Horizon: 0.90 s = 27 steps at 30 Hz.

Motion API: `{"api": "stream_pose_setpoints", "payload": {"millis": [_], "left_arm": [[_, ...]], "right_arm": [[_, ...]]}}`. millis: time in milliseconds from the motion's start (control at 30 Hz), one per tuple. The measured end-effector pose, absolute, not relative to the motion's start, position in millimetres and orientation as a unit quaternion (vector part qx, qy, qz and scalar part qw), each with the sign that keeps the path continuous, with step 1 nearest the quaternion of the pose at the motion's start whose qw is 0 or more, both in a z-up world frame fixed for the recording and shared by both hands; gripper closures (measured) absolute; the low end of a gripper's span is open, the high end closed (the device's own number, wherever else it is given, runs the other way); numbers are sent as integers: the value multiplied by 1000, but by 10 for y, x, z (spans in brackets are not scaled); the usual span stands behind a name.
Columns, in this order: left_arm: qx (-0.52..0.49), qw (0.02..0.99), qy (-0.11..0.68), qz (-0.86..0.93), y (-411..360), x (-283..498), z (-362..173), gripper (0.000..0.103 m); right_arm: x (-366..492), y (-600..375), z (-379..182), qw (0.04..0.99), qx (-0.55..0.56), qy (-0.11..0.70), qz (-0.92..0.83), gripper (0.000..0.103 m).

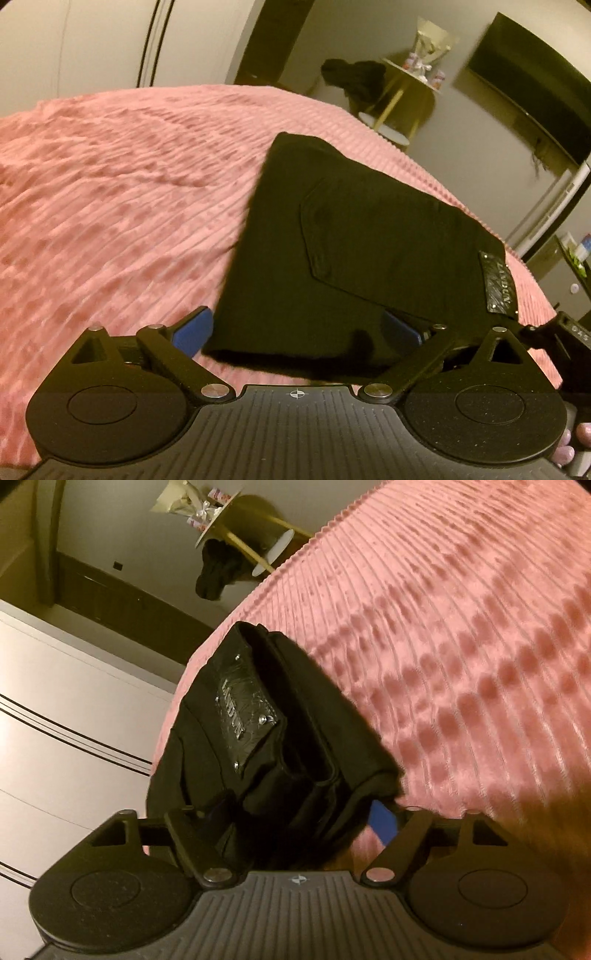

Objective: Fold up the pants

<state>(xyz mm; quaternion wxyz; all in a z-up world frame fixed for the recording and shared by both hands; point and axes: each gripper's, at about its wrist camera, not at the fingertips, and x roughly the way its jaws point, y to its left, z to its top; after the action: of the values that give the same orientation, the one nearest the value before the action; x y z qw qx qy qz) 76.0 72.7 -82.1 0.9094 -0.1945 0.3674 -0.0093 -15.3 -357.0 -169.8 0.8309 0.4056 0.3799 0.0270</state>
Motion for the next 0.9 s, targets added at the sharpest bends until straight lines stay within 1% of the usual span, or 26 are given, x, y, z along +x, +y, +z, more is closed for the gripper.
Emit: {"api": "stream_pose_setpoints", "payload": {"millis": [33, 67, 100, 167, 267, 333, 367, 433, 533, 600, 767, 900], "left_arm": [[-197, 908, 370, -6, 721, 760, -824, 3], [-200, 906, 372, -4, 711, 758, -824, 3], [-197, 907, 373, -2, 698, 755, -830, 3], [-192, 909, 370, -2, 673, 718, -828, 3], [-179, 911, 372, -4, 633, 726, -841, 3], [-168, 907, 387, 4, 607, 771, -889, 3], [-165, 904, 394, 6, 607, 801, -923, 2], [-159, 903, 399, 8, 600, 837, -973, 1], [-136, 908, 395, 14, 570, 853, -1006, 0], [-119, 913, 390, 17, 528, 832, -1005, 0], [-78, 923, 375, 24, 427, 747, -945, 0], [-58, 923, 379, 16, 360, 686, -879, 0]], "right_arm": [[-131, -3555, -1706, 835, 401, 377, 28, 41], [-134, -3539, -1686, 841, 393, 371, 32, 48], [-156, -3513, -1633, 849, 382, 364, 38, 52], [-113, -3475, -1505, 867, 357, 344, 50, 56], [-143, -3446, -1410, 891, 316, 318, 72, 56], [-16, -3526, -1599, 878, 313, 359, 44, 53], [34, -3592, -1727, 865, 326, 379, 40, 47], [35, -3663, -1732, 860, 342, 374, 54, 44], [-17, -3592, -1619, 876, 299, 375, 53, 39], [-69, -3533, -1566, 888, 266, 373, 49, 33], [-286, -3412, -1397, 916, 179, 358, 27, 26], [-443, -3319, -1341, 919, 136, 367, 50, 26]]}}
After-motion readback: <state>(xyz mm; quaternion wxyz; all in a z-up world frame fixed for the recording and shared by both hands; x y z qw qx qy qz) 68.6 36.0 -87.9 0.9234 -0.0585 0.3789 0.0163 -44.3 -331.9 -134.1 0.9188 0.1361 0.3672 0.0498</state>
